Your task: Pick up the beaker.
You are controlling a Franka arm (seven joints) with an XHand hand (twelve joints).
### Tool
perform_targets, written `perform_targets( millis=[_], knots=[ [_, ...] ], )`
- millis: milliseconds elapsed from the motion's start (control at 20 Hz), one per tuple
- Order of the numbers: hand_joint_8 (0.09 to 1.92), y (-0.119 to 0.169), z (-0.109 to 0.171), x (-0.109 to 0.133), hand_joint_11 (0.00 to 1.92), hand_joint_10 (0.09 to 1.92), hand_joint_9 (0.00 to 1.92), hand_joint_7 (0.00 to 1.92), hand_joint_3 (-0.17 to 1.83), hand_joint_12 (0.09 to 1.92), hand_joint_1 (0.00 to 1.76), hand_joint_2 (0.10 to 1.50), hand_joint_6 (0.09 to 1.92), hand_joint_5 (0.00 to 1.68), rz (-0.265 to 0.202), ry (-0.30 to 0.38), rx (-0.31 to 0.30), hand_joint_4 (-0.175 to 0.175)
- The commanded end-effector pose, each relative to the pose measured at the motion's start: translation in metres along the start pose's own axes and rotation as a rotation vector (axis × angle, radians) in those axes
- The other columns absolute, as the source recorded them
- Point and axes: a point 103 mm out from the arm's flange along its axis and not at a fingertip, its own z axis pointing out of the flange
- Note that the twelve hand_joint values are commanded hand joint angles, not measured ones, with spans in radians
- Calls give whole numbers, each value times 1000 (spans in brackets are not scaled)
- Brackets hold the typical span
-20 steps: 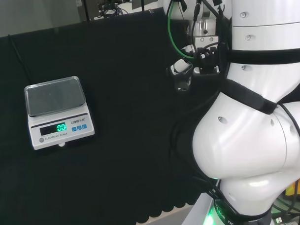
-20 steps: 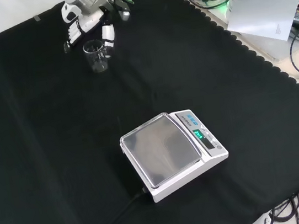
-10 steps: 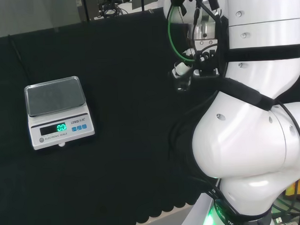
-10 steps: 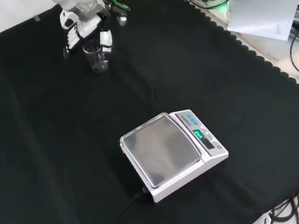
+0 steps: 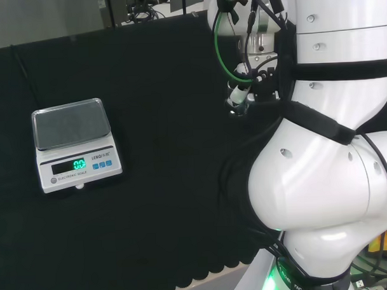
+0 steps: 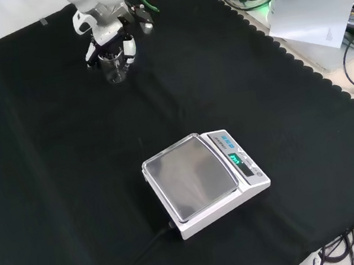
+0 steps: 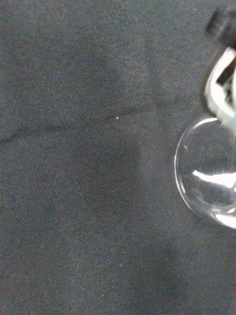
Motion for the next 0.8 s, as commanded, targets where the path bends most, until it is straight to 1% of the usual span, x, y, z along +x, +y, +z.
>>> perform_targets(
  millis=[50,100,150,200,250,450,650,700,750,800],
  knots=[
    [1250,-1,-4,5,1291,768,1143,658,776,772,1114,721,1375,482,1,-23,-69,-58],
    [1306,-1,-4,5,1339,832,1140,672,683,738,1104,817,1400,588,2,-25,-71,-91],
    [1342,0,-4,5,1371,879,1135,681,566,709,1093,912,1402,668,3,-26,-72,-115],
    [1363,0,-4,5,1387,910,1130,687,473,688,1087,978,1395,716,3,-27,-75,-131],
    [1376,0,-4,4,1393,929,1129,694,416,674,1087,1015,1383,746,3,-27,-76,-143],
    [1393,-1,-8,4,1385,956,1133,707,363,656,1097,1043,1362,780,0,-22,-86,-168],
    [1403,-6,-27,7,1358,987,1130,718,394,661,1103,1025,1358,790,-6,-31,-111,-175],
    [1391,-9,-34,7,1349,1001,1129,754,400,667,1124,1026,1378,777,-8,-35,-120,-101],
    [1382,-11,-41,8,1344,1010,1128,782,401,672,1139,1029,1393,768,-9,-37,-129,-41],
    [1377,-14,-48,8,1339,1015,1128,797,401,674,1149,1031,1402,763,-9,-39,-137,-4]
  ],
)
